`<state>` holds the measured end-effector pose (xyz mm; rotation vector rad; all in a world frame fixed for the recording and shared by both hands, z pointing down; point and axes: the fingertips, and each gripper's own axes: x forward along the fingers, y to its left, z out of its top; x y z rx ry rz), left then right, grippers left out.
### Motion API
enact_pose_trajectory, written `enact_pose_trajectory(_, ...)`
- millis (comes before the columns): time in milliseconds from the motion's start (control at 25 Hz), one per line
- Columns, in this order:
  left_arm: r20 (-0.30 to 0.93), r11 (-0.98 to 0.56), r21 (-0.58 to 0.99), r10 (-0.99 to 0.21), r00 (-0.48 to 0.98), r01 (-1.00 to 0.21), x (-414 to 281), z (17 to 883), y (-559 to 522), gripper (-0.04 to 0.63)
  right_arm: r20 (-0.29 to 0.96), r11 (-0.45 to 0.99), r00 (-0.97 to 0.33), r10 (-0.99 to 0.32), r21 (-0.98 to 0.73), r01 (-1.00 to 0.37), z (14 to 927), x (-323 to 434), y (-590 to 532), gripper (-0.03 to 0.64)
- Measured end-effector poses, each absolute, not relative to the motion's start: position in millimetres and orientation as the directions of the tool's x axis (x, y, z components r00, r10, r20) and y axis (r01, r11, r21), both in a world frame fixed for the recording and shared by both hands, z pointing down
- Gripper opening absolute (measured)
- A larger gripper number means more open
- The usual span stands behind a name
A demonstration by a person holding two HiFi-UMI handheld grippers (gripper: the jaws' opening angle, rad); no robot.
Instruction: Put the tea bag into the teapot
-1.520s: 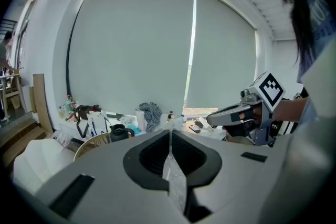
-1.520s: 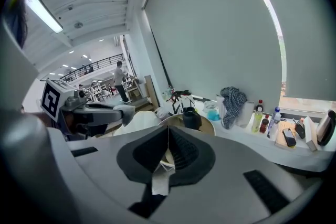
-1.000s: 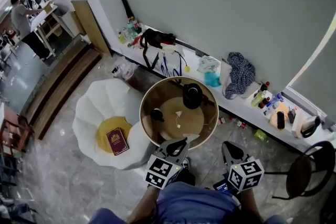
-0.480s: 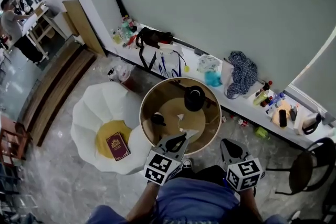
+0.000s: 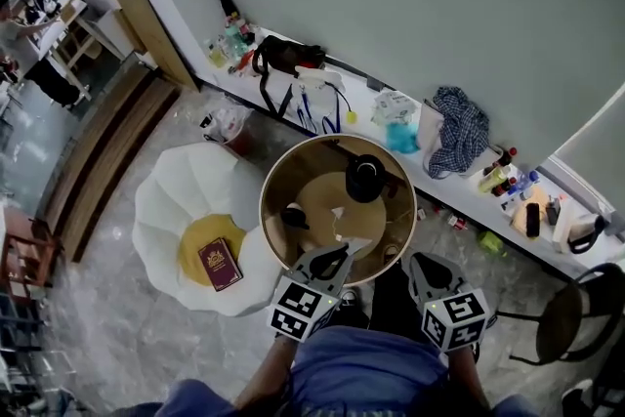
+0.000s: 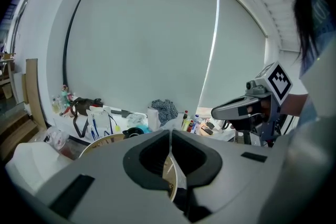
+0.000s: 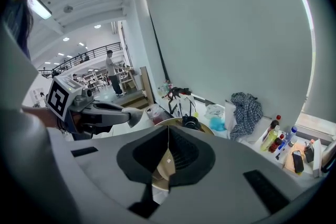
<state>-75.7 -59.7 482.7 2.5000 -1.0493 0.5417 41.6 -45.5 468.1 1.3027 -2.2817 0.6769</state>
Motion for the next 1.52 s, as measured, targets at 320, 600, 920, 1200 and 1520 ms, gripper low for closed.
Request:
enact_pose_trajectory(320, 0.521, -0.59, 0.199, -0.613, 0.594, -0.783, -59, 497, -110, 0.025, 0.594, 0.538, -0.54, -0.596, -0.203, -0.818, 483, 50, -119, 0.018)
enact_pose_trajectory(600, 0.566, -0.538, 0.212, -0.613, 0.551, -0.816, -47, 513, -142, 0.025, 0.599, 0.598, -0.6, -0.53, -0.238, -0.766, 497, 51, -176, 0.018)
enact_pose_trajectory(920, 0.595, -0.468, 0.216, -0.632, 0.496, -0.857, -52, 533, -171, 0.025, 0.616, 0.63, -0.635, -0.466, -0.272, -0.727, 513, 47, -210, 0.018)
enact_pose_trajectory(1200, 0.597, -0.437, 0.236, -0.639, 0.484, -0.868, -56, 552, -208, 0.025, 0.628, 0.632, -0.637, -0.447, -0.282, -0.721, 519, 51, -235, 0.018)
enact_pose_trajectory(1520, 0.609, -0.477, 0.249, -0.599, 0.519, -0.843, -39, 599, -252, 0.025, 0.645, 0.629, -0.635, -0.425, -0.294, -0.719, 531, 51, -250, 0.018)
